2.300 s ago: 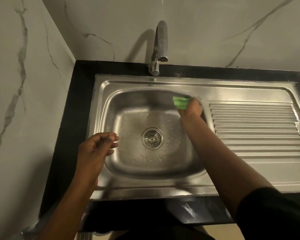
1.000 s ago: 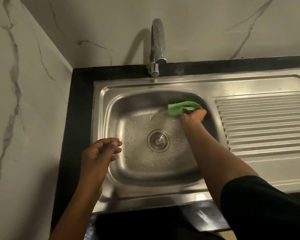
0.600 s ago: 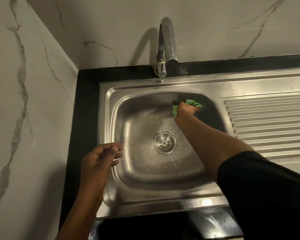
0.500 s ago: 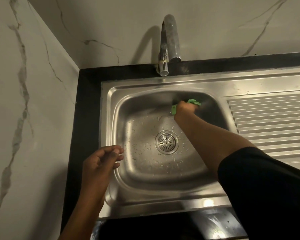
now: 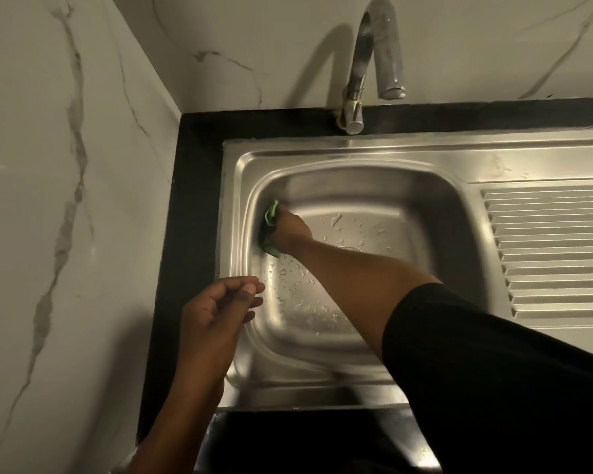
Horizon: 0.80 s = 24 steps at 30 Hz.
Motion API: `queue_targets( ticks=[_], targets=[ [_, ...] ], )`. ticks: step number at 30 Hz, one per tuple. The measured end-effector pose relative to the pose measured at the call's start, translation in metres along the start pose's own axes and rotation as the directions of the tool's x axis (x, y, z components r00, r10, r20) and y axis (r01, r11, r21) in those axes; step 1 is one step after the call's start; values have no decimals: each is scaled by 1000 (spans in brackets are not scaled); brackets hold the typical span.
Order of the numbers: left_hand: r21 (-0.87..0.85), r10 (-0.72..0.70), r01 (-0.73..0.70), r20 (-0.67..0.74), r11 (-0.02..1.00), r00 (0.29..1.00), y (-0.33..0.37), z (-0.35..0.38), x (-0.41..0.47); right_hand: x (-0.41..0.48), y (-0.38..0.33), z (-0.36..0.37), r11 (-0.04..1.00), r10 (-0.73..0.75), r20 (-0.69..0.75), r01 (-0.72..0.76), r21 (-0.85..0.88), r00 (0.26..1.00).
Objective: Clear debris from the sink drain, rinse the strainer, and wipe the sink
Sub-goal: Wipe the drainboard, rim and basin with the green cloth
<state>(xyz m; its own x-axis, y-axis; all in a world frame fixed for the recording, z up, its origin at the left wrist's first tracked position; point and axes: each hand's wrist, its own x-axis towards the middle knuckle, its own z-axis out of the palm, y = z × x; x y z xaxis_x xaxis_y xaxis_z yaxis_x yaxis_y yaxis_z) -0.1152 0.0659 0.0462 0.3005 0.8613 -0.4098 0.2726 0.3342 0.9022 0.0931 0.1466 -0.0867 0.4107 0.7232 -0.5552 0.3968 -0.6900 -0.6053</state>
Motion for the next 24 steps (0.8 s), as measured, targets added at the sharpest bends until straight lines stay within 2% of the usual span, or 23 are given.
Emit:
queue_targets(
  ticks=[3, 6, 7, 10, 14, 19, 21, 24],
  targets=[
    [2, 1, -1, 2, 1000, 1000, -1, 0, -1, -10, 16, 5, 896, -200, 128, 235, -377, 971],
    [-7, -1, 1, 10, 1000, 1000, -2, 2, -2, -31, 27, 10, 703, -271, 316, 411, -580, 909],
    [-15, -3, 3, 11, 1000, 1000, -1, 3, -2, -40, 29, 10, 671, -265, 370, 446, -593, 890],
    [-28, -5, 6, 8, 1000, 1000, 1, 6, -2, -67, 33, 21, 660, -178, 459, 452, -600, 870],
    [-23, 12, -12, 11, 1000, 1000, 3, 7, -5, -103, 43, 39, 501, -190, 547, 559, -660, 816],
    [-45, 24, -23, 13, 999, 1000, 4, 10, -13, -126, 74, 6, 254, -165, 744, 757, -602, 647],
    [-56, 16, -16, 8, 998, 1000, 4, 12, -14, -130, 85, -11, 141, -101, 796, 801, -582, 597],
    [-64, 7, -7, 1, 998, 1000, 2, 14, -14, -133, 98, -39, 38, 28, 839, 838, -544, 543]
  ],
)
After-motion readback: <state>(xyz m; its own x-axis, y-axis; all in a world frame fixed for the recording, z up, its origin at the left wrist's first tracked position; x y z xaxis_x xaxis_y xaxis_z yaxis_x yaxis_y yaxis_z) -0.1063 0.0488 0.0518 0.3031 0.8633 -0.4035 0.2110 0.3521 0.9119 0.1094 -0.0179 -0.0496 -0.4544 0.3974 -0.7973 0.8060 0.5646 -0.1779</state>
